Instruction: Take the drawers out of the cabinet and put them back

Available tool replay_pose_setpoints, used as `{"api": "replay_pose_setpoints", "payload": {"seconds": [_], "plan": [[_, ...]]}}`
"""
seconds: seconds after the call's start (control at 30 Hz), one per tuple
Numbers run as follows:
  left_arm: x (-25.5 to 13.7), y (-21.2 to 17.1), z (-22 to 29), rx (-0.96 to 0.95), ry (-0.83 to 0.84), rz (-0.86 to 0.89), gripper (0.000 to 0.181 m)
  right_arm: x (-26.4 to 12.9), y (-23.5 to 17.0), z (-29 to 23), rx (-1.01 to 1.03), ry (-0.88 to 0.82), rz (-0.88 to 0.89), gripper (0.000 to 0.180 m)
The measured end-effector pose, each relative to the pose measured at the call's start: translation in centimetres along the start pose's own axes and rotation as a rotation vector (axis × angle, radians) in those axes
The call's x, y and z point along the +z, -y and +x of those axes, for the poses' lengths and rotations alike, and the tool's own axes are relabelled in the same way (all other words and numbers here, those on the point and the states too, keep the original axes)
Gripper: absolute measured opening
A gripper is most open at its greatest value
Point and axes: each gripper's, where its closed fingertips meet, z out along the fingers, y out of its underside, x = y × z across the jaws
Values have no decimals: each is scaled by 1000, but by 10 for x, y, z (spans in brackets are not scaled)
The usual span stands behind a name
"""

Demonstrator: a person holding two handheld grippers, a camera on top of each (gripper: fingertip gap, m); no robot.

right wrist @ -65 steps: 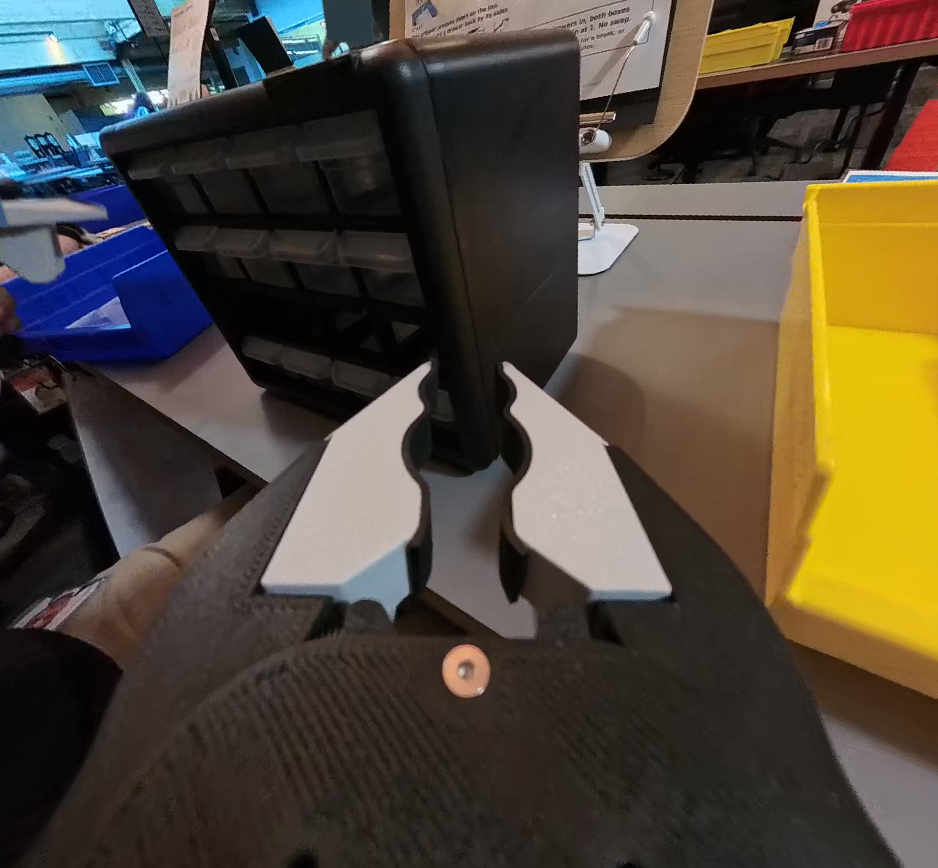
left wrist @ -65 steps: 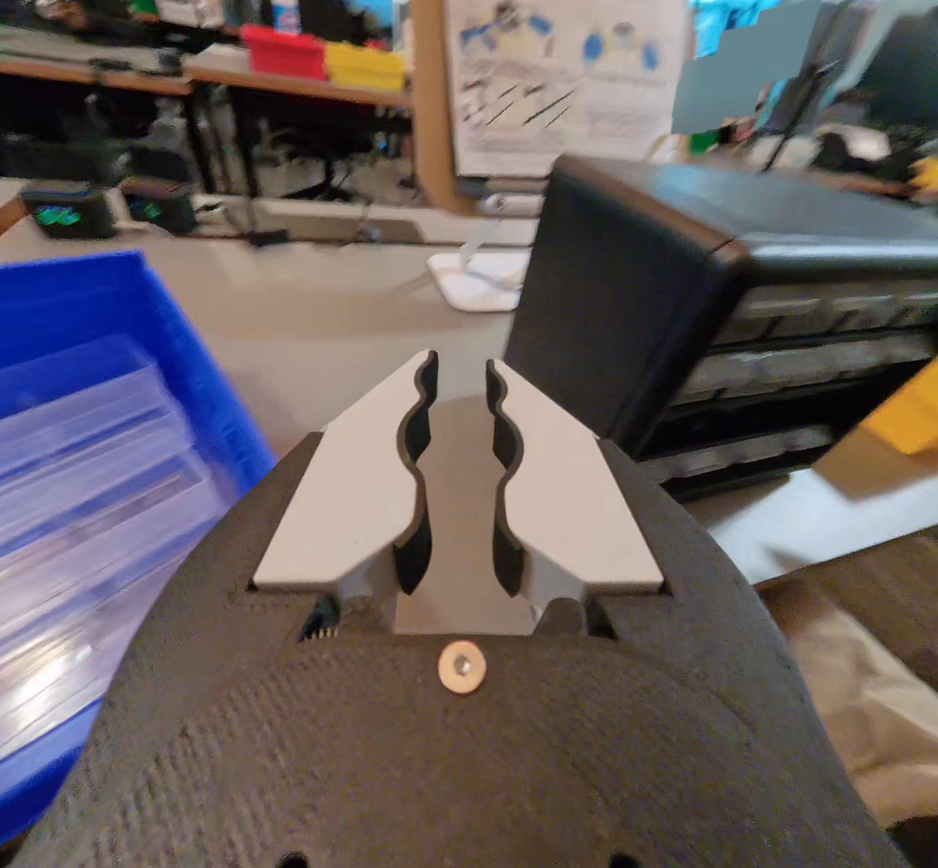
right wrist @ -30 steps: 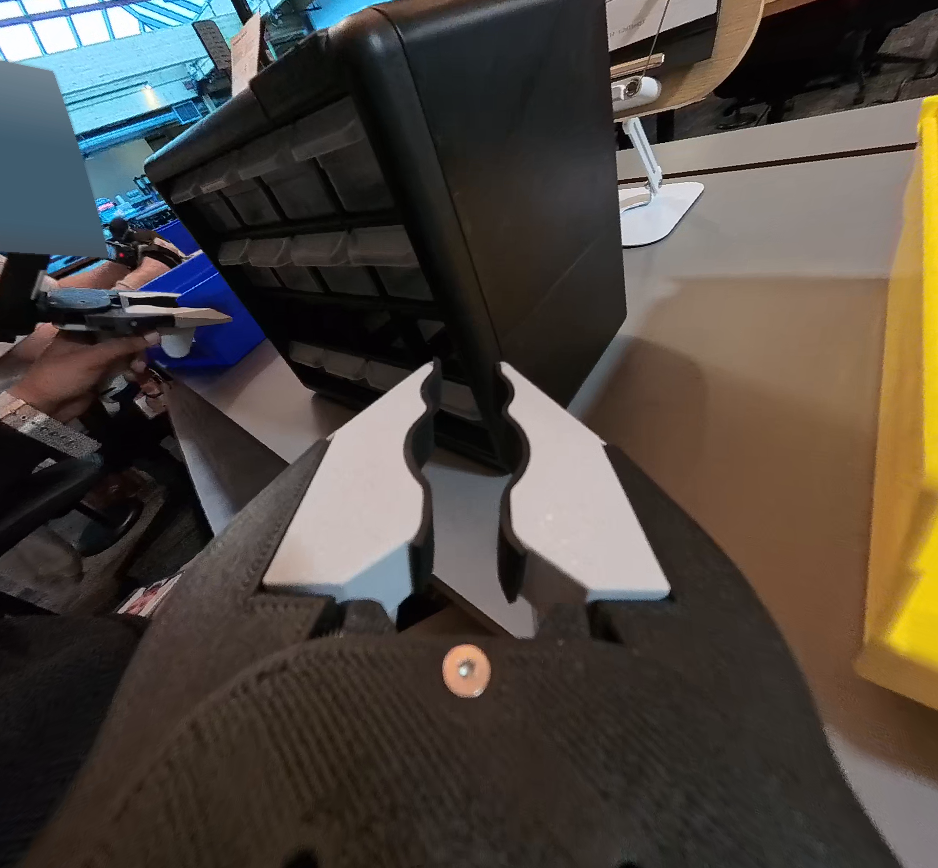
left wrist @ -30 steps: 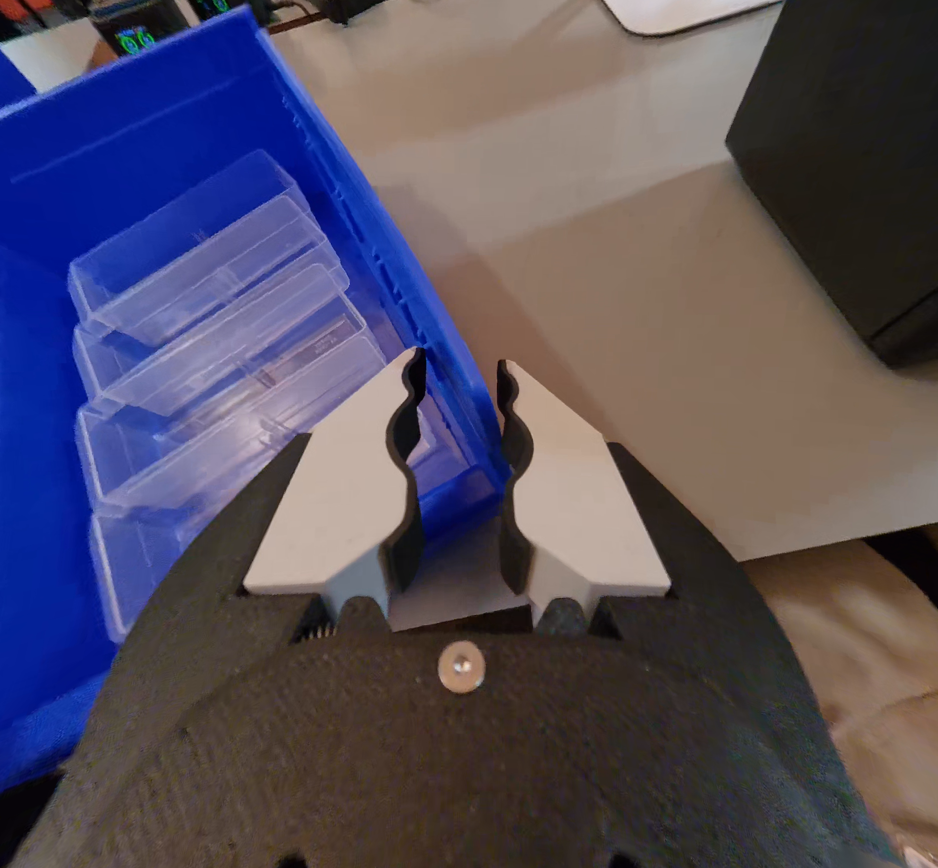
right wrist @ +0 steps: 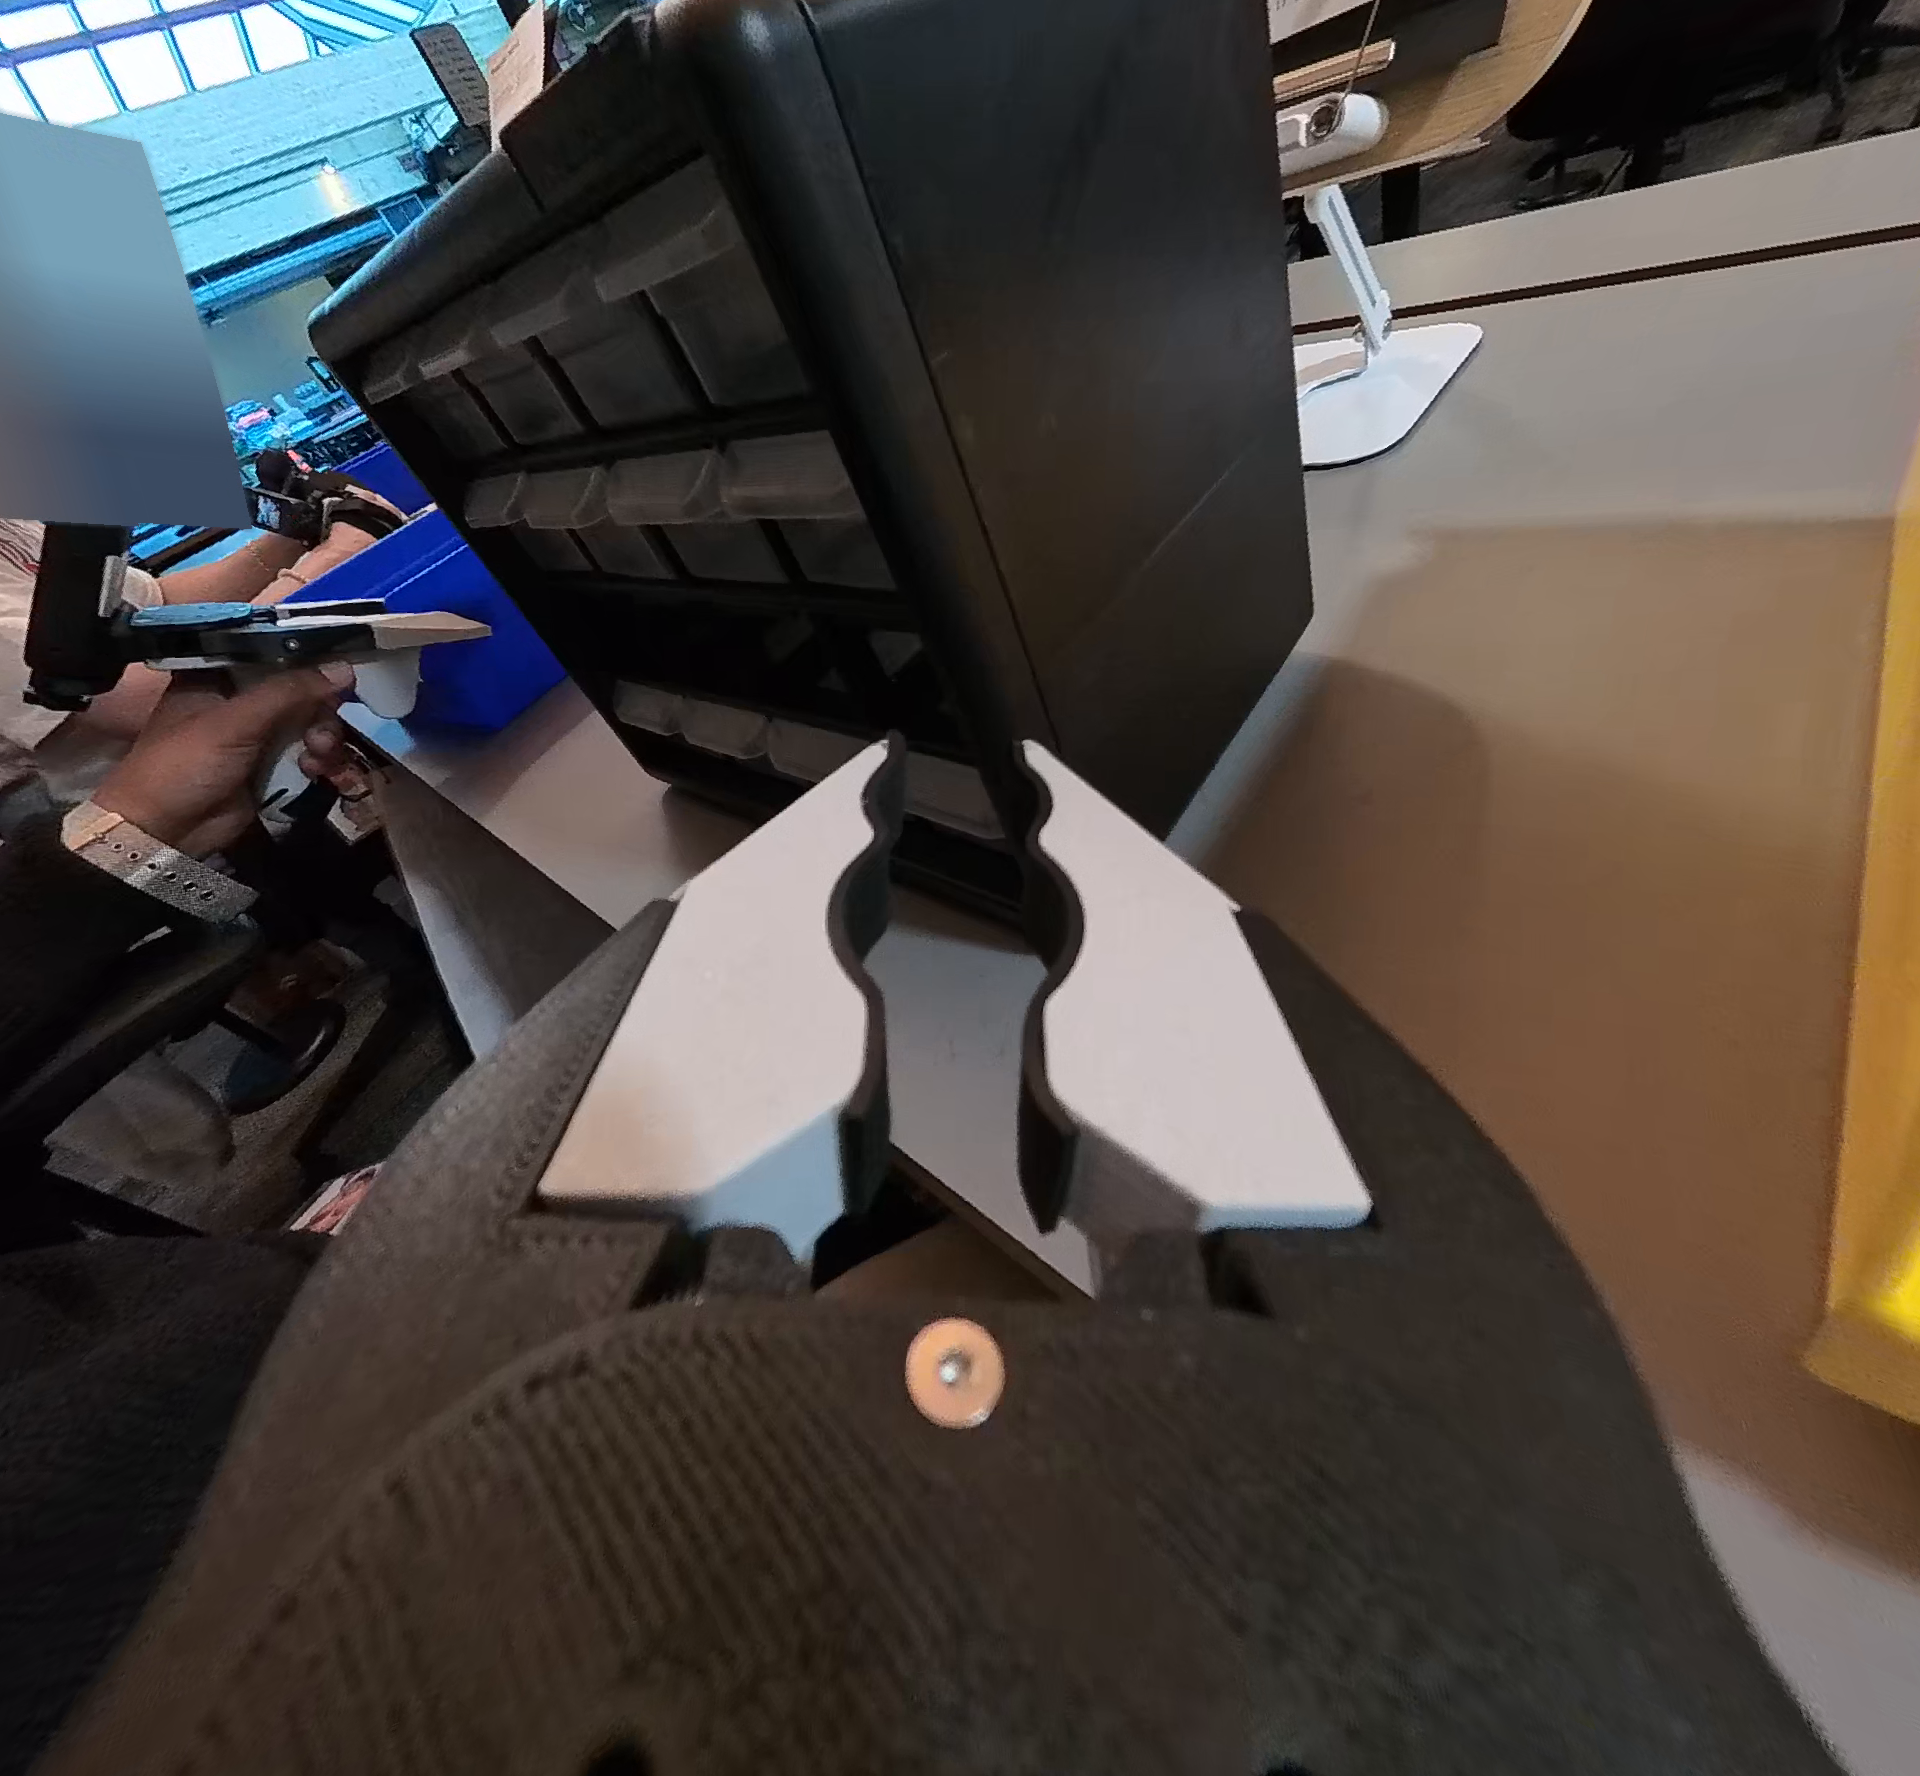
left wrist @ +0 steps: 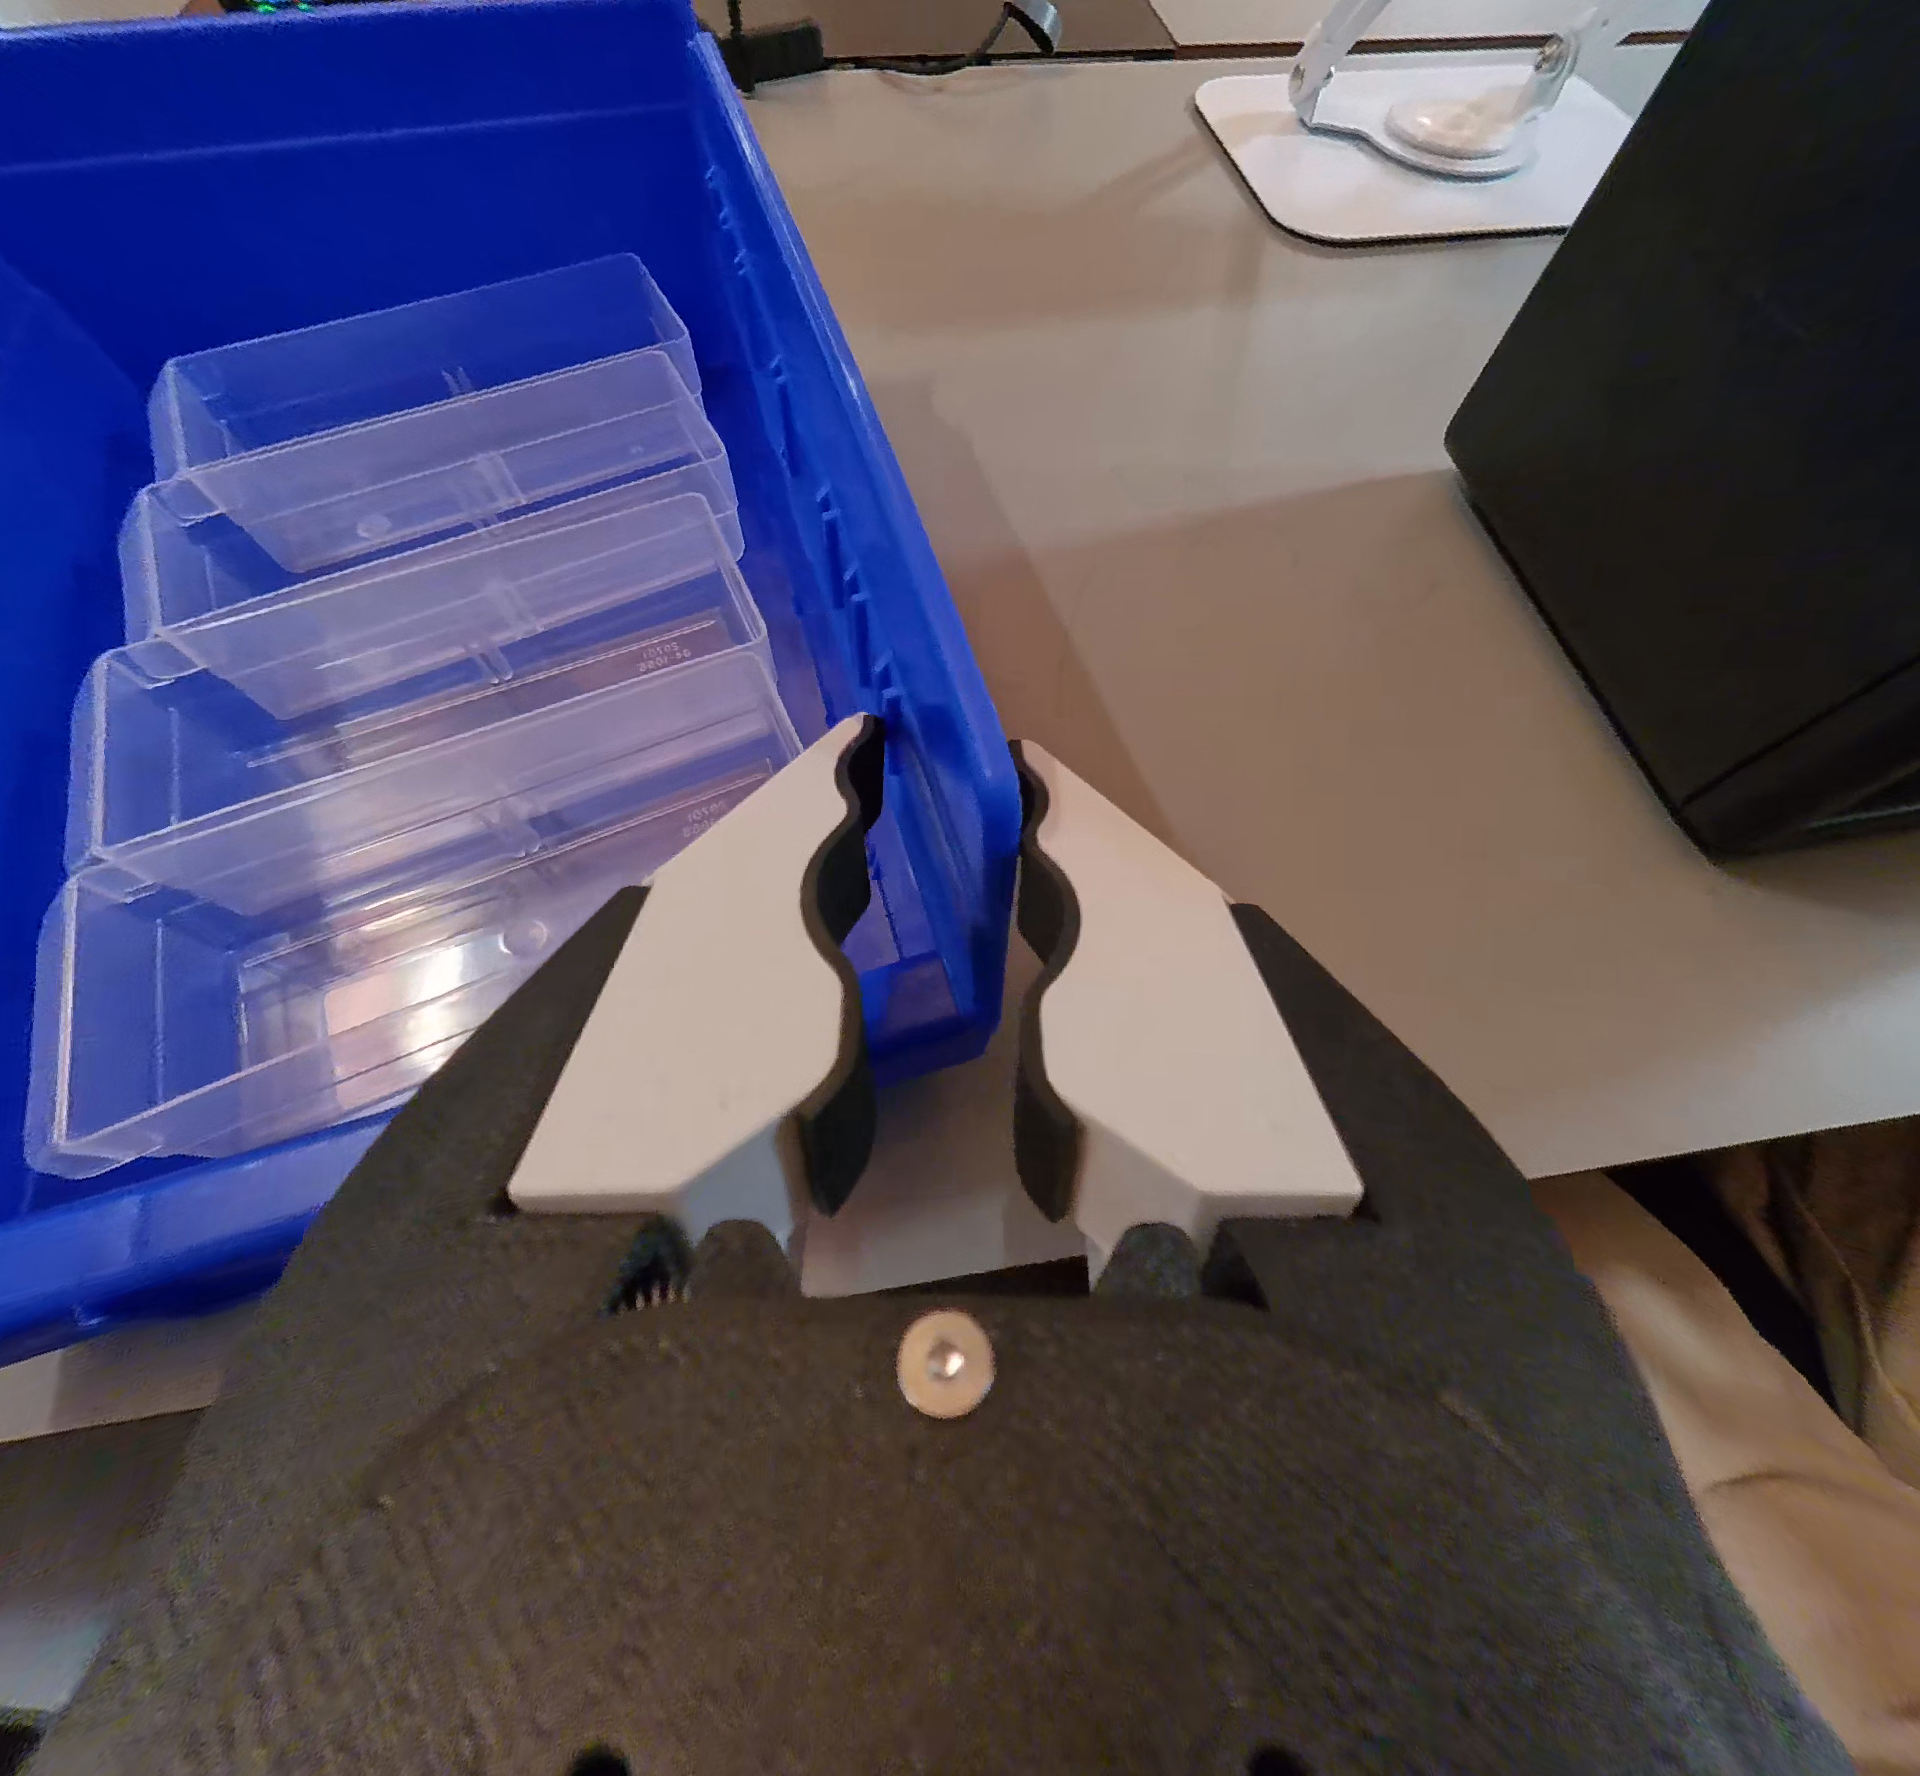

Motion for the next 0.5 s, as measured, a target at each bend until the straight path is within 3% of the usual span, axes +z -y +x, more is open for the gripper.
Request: {"api": "replay_pose_setpoints", "payload": {"seconds": [0.5], "plan": [[-7,1,2,-64,-74,-2,16,1,-3,-2,0,8,-15,18]]}}
